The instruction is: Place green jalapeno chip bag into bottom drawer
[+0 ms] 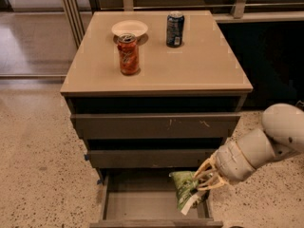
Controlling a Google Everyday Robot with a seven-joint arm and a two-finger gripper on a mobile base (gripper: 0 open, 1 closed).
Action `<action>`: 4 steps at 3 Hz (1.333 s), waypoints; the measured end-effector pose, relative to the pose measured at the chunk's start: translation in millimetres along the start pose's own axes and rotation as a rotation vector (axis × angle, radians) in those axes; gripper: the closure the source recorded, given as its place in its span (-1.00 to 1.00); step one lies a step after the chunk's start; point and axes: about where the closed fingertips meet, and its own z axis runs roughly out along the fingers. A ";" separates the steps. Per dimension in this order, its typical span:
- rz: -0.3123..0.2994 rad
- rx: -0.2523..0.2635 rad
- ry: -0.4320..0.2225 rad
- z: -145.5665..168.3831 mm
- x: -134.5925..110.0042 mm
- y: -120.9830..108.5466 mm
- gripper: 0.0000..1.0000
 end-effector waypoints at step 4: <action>0.170 0.115 -0.042 162.2 222.5 4.3 1.00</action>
Offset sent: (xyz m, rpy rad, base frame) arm 0.0683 -0.0379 -0.3245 0.0674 0.0945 -0.2384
